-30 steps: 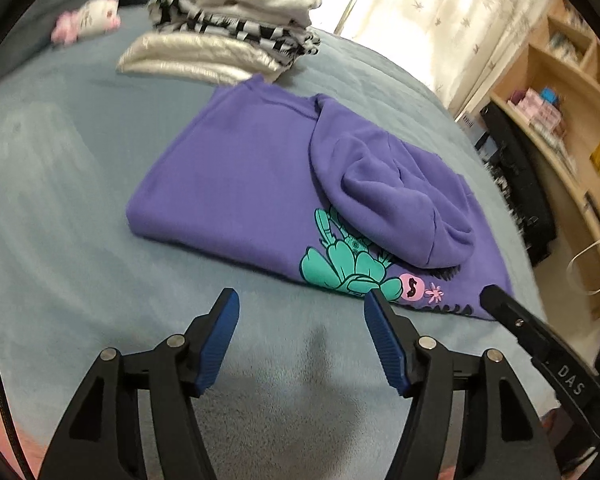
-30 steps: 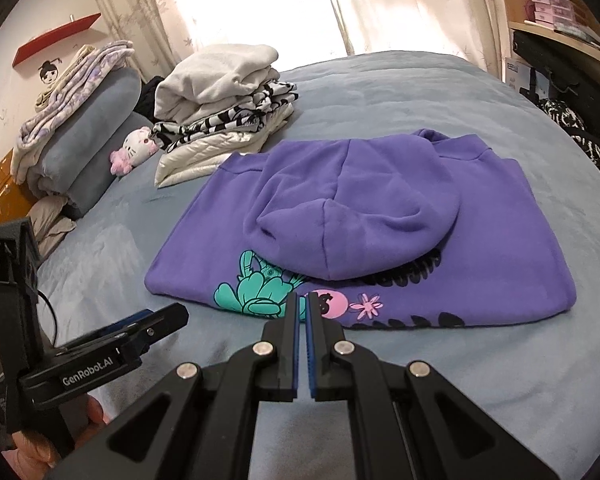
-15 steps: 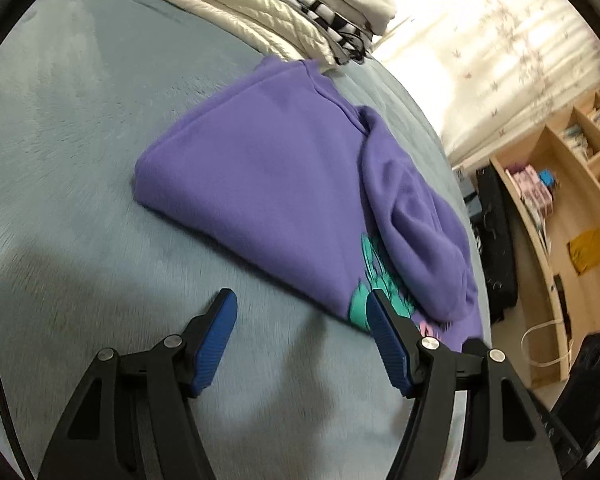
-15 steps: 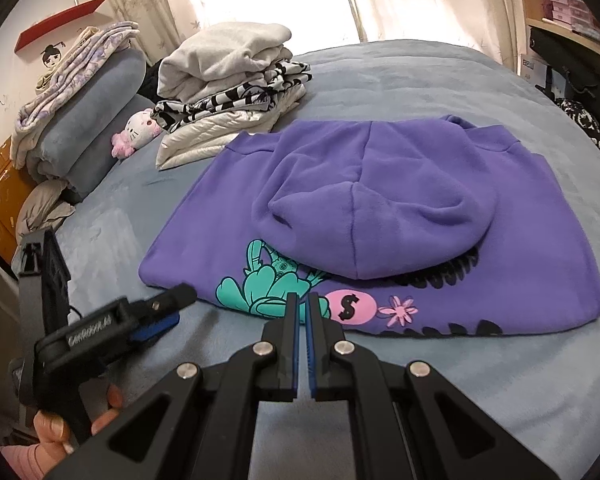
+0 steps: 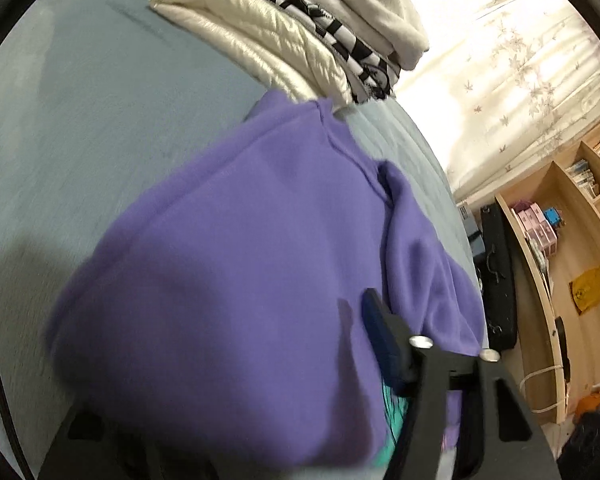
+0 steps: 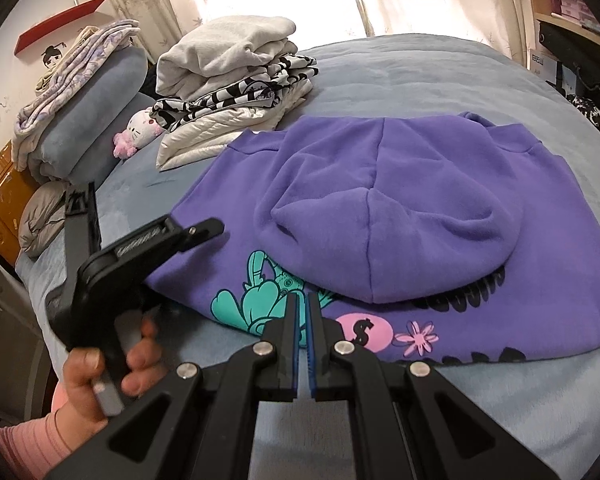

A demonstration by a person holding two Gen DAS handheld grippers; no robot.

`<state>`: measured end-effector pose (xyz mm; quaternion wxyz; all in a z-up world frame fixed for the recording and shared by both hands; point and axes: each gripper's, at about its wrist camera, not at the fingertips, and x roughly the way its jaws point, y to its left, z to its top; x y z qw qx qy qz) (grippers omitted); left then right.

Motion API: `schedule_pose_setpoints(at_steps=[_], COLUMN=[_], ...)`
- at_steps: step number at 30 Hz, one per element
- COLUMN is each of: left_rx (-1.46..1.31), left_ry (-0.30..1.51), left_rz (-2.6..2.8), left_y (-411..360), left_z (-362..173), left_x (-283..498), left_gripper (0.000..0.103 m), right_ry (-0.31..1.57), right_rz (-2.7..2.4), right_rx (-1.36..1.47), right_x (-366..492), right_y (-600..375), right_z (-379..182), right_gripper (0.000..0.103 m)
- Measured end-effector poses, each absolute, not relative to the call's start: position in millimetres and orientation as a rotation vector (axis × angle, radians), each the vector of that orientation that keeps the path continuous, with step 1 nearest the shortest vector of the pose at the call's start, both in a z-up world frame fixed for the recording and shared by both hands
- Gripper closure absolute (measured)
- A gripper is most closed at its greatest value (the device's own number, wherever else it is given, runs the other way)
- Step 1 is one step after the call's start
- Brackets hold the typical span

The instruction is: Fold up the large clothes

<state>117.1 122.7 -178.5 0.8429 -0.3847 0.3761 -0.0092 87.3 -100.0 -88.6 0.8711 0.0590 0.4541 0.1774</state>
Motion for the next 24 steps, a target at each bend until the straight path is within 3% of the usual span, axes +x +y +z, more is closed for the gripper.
schedule_pose_setpoints(at_steps=[1, 4, 14, 20, 24], left_rx=[-0.815, -0.812, -0.699, -0.473, -0.28], left_ry=[0.783, 0.753, 0.725, 0.668, 0.615], left_rz=[-0.006, -0.004, 0.017, 0.014, 0.009], left_y=[125.4, 129.7, 121.0, 94.8, 62.2], left_z=[-178.4, -177.9, -164.0, -124.2, -94.3], left_x=[122.3, 124.0, 112.2, 104.0, 97.3], left_gripper=[0.073, 0.083, 0.087, 0.087, 0.087], right_ry=[0.948, 0.939, 0.823, 0.936, 0.905], right_rz=[0.37, 0.357, 0.272, 0.259, 0.282], right_rx=[0.124, 0.116, 0.074, 0.045, 0.087], right_x=[88.0, 92.2, 142.3, 166.9, 161.7], right_y=[-99.5, -98.9, -105.2, -111.9, -121.9], right_z=[-88.4, -87.6, -71.1, -119.3, -126.8], right_gripper=[0.1, 0.1, 0.1, 0.101, 0.101])
